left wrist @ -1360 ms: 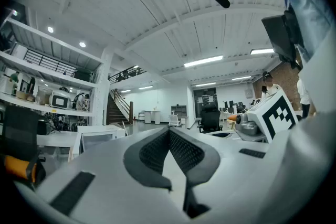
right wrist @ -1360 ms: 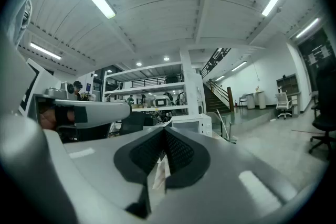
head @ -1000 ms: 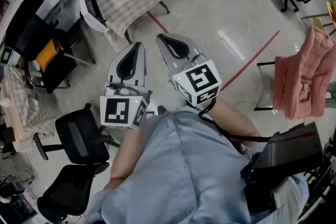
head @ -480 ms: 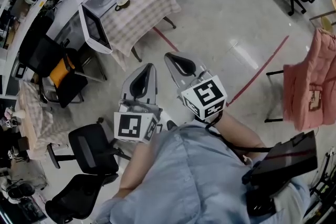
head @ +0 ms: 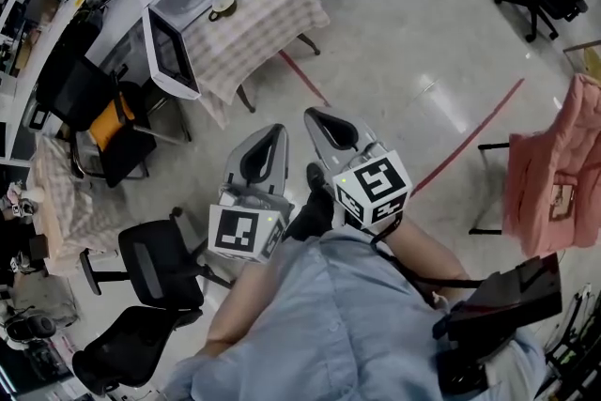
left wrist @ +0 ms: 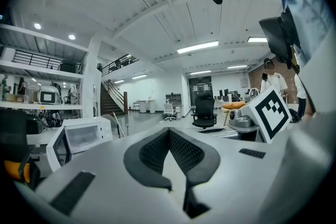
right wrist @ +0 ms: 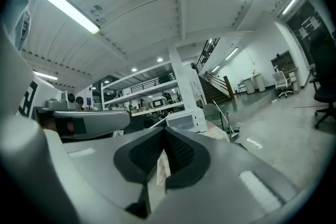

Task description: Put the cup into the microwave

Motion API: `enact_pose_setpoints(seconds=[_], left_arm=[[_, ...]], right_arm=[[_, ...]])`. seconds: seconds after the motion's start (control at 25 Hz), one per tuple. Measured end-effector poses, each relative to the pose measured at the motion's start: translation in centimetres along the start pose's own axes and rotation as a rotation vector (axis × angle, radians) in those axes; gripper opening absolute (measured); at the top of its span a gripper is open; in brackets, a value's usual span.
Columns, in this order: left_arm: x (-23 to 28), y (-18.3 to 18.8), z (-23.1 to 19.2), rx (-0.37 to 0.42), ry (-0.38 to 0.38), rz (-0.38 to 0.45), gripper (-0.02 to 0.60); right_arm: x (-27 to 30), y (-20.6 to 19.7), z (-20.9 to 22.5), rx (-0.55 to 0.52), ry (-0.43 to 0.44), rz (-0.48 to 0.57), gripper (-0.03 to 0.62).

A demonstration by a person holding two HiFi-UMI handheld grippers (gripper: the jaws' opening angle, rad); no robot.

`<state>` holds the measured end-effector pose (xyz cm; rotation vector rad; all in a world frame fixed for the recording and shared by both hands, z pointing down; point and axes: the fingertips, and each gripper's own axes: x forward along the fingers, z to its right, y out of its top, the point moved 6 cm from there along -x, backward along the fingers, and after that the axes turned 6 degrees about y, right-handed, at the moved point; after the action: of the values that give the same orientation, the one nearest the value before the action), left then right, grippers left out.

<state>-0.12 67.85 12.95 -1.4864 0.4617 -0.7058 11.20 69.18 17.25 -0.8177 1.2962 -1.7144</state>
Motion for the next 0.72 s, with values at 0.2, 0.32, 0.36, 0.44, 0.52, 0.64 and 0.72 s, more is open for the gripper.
enact_pose_setpoints(seconds=[0.2, 0.32, 0.36, 0.44, 0.52, 0.64, 0.72], left_arm=[[2.9, -0.7, -1.6, -0.028, -0.014, 0.005, 0.005], [5.4, -1.2, -3.5, -0.053, -0.01, 0.005, 0.005], [6.3, -1.3, -4.3, -0.06, -0.009, 0.007, 0.005], [8.5, -1.2, -6.1, -0.075, -0.005, 0.022, 0.005], [10.5, -1.1, -8.1, -0.088, 0.01, 0.037, 0.005], [13.3, -1.0, -11.7, -0.104, 0.04, 0.058, 0.005], [14.8, -1.1, -14.2, -0.113, 0.058, 0.06, 0.005]], right_arm=[[2.0, -0.3, 2.3, -0.002, -0.014, -0.032, 0.005], [4.0, -0.2, 4.1, -0.015, -0.018, -0.047, 0.005], [4.9, -0.1, 4.8, -0.019, -0.018, -0.052, 0.005], [7.1, 0.2, 6.2, -0.031, -0.014, -0.061, 0.004], [9.6, 0.5, 7.5, -0.044, 0.001, -0.07, 0.005], [13.6, 1.0, 9.1, -0.065, 0.035, -0.079, 0.004], [16.7, 1.3, 10.0, -0.07, 0.054, -0.09, 0.004]])
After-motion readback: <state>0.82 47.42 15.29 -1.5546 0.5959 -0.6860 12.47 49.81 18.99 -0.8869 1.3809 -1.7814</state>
